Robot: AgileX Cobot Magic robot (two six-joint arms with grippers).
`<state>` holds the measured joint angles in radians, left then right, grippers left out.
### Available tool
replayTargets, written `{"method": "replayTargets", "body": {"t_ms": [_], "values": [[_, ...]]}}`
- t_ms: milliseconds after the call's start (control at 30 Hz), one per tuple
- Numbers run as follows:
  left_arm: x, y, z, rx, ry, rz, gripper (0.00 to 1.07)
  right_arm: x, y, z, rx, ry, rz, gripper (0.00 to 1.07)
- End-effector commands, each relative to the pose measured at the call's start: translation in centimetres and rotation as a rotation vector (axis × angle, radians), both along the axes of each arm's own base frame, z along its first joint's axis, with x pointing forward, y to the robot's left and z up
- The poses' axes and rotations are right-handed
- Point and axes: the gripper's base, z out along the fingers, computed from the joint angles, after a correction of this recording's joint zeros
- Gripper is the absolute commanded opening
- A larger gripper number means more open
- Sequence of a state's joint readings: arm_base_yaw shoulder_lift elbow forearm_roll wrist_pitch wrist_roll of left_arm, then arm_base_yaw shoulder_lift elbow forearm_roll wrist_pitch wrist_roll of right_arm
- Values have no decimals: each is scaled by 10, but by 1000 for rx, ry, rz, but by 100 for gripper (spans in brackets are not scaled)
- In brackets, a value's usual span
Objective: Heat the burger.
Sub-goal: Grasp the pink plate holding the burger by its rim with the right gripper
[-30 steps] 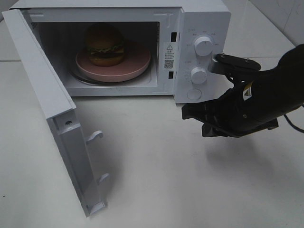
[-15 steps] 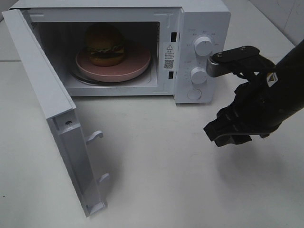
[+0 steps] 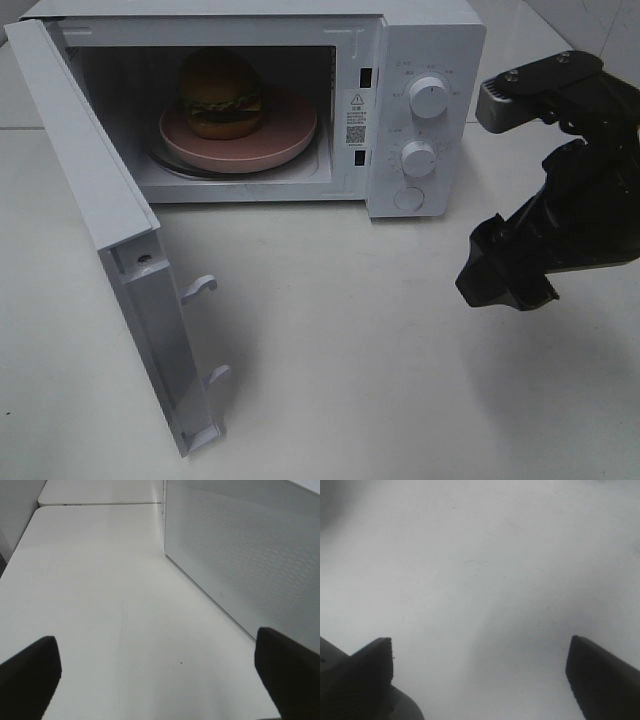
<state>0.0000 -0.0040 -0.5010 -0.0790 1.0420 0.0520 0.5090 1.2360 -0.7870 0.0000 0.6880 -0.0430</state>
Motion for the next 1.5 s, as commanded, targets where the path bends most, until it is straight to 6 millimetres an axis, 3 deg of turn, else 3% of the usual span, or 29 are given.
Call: {"method": "replayTargets", "body": {"t_ms": [33, 267, 333, 367, 433, 533, 700, 1100, 1500], "values": [[-2, 0, -1, -12, -19, 1, 100, -1, -3, 5, -66, -39, 149, 84], [-2, 0, -1, -12, -19, 1, 100, -1, -3, 5, -151, -83, 366, 77], [-2, 0, -1, -12, -19, 1, 100, -1, -4, 5, -235, -127, 549, 76], [-2, 0, -1, -12, -19, 1, 100, -1, -4, 5, -235, -127, 549, 76], [-2, 0, -1, -12, -19, 1, 100, 1, -3, 6, -325, -197, 777, 76], [-2, 0, -1, -12, -19, 1, 100, 2, -3, 6, -348, -216, 831, 76], [-2, 0, -1, -12, -19, 1, 100, 4, -3, 7, -484, -303, 1113, 77], [-2, 0, -1, -12, -19, 1, 100, 8, 0, 7, -529, -335, 1162, 77], [-2, 0, -1, -12, -19, 1, 100, 33, 45, 12, -556, -406, 1261, 77]]}}
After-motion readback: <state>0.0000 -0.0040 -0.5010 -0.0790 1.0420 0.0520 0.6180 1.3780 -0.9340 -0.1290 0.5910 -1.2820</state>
